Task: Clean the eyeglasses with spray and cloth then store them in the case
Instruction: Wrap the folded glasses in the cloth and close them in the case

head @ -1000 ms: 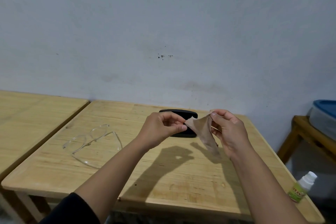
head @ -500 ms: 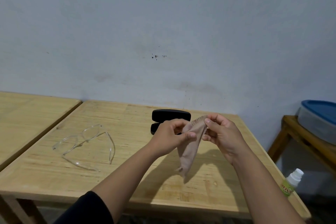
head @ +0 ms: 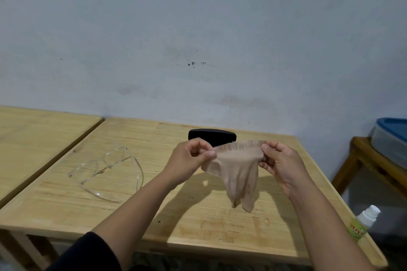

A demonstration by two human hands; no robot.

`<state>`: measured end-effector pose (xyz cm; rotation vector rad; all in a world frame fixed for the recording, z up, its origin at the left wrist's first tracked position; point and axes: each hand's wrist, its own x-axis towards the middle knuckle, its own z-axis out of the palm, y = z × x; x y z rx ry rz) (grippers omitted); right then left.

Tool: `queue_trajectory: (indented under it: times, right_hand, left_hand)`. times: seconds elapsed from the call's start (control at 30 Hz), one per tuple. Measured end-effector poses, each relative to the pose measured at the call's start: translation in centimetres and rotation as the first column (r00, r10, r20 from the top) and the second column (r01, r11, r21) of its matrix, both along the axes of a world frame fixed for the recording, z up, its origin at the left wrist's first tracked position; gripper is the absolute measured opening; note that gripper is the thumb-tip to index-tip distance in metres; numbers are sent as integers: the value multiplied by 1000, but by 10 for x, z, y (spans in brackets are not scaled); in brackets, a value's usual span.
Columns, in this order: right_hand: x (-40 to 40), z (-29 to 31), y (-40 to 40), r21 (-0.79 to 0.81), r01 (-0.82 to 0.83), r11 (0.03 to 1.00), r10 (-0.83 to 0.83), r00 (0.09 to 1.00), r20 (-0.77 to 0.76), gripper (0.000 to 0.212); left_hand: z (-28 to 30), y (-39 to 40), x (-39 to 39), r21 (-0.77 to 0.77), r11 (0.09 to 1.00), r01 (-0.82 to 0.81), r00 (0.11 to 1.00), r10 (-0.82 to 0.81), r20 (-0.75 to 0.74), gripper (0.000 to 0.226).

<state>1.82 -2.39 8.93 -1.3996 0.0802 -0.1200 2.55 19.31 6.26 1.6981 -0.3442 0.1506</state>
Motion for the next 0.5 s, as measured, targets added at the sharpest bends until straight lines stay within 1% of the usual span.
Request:
queue_trajectory:
  times: [0.1,0.2,0.23,0.3,0.37,0.43,0.5]
  right_hand:
    - [1,-4,-1,-7,8,1000,-8,1000,-13,12]
    - [4,-5,-3,-1,29,1000,-29,999,-27,10]
    - [5,-6,-4,-1,34,999,-34,999,-30,9]
    - [7,-7,-6,-4,37,999,-37,999,-36,9]
    - [8,-9,-6,-4,33,999,-34,999,-39,10]
    - [10,-10,-6,-5,30,1000,-30,998,-46,11]
    - [14,-12,-7,-3,42,999,-42,997,-60,10]
  left_hand:
    - [0,8,0,63,998,-2,1000,3,-26,8]
    - [-3,15,2,206,978,16,999,-7,-43,20]
    - [-3,16,3,257,966,15,999,-5,-39,20]
    - [-3,17,3,328,944,-25,999,31,-13,13]
    - [-2,17,4,346,934,-91,996,89,20,7]
    - [-1,16,6,360,921,-151,989,142,49,12]
    - [0,15,10,366,914,-174,985,163,60,14]
